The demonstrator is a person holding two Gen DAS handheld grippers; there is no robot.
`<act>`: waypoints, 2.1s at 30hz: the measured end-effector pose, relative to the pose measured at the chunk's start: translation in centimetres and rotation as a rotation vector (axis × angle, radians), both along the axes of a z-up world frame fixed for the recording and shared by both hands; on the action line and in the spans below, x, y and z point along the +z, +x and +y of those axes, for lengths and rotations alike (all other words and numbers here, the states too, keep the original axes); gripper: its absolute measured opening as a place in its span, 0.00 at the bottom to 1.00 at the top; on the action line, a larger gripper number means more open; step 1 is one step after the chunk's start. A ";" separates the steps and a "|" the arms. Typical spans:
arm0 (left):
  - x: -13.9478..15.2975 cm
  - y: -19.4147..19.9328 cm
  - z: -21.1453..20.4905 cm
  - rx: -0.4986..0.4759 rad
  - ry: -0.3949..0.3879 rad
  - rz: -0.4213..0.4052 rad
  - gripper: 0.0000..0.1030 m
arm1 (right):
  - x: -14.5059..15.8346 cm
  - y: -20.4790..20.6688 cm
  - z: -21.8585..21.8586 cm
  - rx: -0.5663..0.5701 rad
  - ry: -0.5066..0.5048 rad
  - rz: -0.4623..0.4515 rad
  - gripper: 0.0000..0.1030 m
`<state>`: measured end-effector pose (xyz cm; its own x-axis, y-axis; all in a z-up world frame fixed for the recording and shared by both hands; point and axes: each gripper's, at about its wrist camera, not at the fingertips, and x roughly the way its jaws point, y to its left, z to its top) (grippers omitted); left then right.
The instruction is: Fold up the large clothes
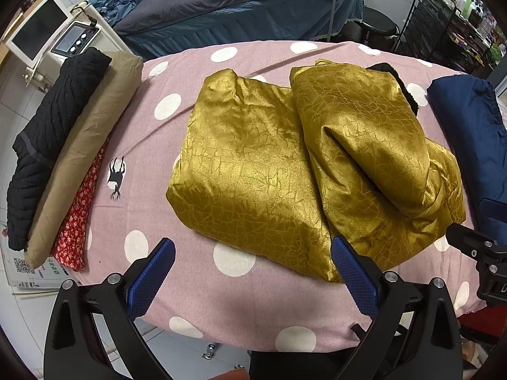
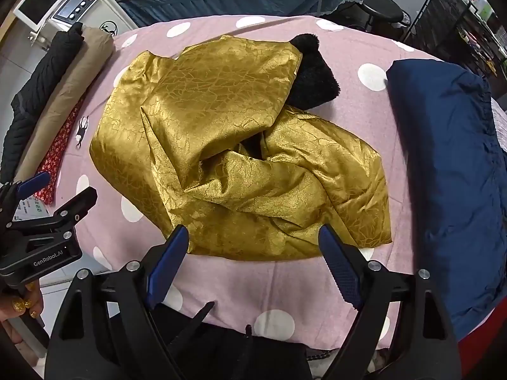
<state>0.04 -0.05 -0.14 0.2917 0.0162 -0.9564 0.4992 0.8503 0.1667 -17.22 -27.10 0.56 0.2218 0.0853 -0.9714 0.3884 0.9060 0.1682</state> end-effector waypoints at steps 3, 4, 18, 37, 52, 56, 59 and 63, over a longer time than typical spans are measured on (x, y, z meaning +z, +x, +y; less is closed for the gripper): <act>0.0 0.0 0.0 0.000 0.001 0.000 0.94 | 0.0 0.0 0.0 0.000 -0.002 0.001 0.81; 0.0 0.0 0.0 0.001 0.002 0.000 0.93 | 0.0 0.0 0.0 0.001 -0.002 0.002 0.81; 0.0 -0.1 0.1 0.001 0.003 0.001 0.94 | -0.2 -0.1 0.2 0.002 -0.007 0.008 0.81; -0.4 -0.2 0.2 -0.004 0.014 0.008 0.94 | -0.3 0.0 0.3 0.002 -0.008 0.014 0.81; -0.4 -0.3 0.2 -0.004 0.017 0.008 0.94 | -0.5 0.1 0.5 0.010 -0.010 0.022 0.81; -0.5 -0.2 0.2 -0.006 0.019 0.010 0.94 | -0.5 0.1 0.5 0.010 -0.011 0.023 0.81; -0.5 -0.2 0.2 -0.006 0.018 0.010 0.94 | -0.6 0.1 0.6 0.011 -0.011 0.026 0.81; -0.5 -0.2 0.2 -0.006 0.019 0.009 0.94 | -0.6 0.2 0.6 0.014 -0.012 0.029 0.81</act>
